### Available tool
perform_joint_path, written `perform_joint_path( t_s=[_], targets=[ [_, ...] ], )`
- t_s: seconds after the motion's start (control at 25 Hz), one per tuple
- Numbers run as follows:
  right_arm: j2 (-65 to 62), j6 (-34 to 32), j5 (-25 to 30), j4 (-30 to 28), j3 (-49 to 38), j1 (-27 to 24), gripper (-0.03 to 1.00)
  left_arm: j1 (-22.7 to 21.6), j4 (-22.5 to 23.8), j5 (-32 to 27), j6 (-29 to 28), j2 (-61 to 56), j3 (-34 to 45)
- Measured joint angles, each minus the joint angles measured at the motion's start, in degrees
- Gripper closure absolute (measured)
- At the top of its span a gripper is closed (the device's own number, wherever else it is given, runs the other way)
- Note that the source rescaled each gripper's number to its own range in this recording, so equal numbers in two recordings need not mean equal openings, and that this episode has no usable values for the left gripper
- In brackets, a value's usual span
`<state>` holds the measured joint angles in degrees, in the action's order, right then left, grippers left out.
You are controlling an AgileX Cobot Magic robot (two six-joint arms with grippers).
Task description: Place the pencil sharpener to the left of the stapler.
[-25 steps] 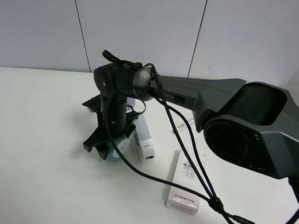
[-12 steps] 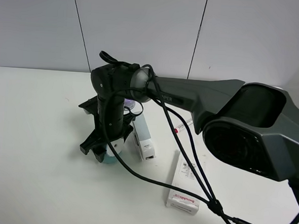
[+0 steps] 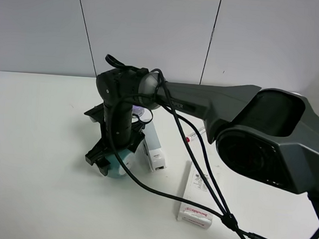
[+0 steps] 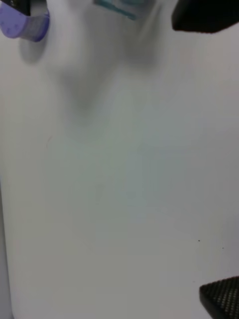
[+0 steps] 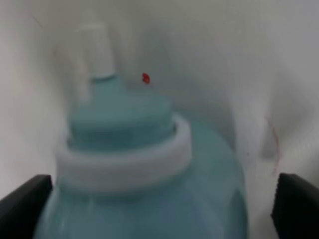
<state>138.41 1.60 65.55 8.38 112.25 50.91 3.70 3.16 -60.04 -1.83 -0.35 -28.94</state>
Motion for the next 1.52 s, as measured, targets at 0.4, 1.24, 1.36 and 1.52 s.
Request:
perform_joint_path(
  t_s=[0.4,1.24,1.36,1.52],
  targets=[
    [-3.71,-0.61,-2.23,-0.6,5.27,0.55,0.01,0.0,0.0,0.0,0.0,0.0,0.0],
    [-43.06,-1.6,2.87,-9.6,4.79,-32.22,-0.03,0.0,0.0,0.0,0.0,0.0,0.0],
    [-53.07,-1.6,1.21,-11.27,-9.11,-37.0,-0.03,0.0,0.0,0.0,0.0,0.0,0.0],
    [-70.16,-1.12,-5.32,-10.27,-32.32,-45.25,-0.03,0.0,0.0,0.0,0.0,0.0,0.0]
  ],
)
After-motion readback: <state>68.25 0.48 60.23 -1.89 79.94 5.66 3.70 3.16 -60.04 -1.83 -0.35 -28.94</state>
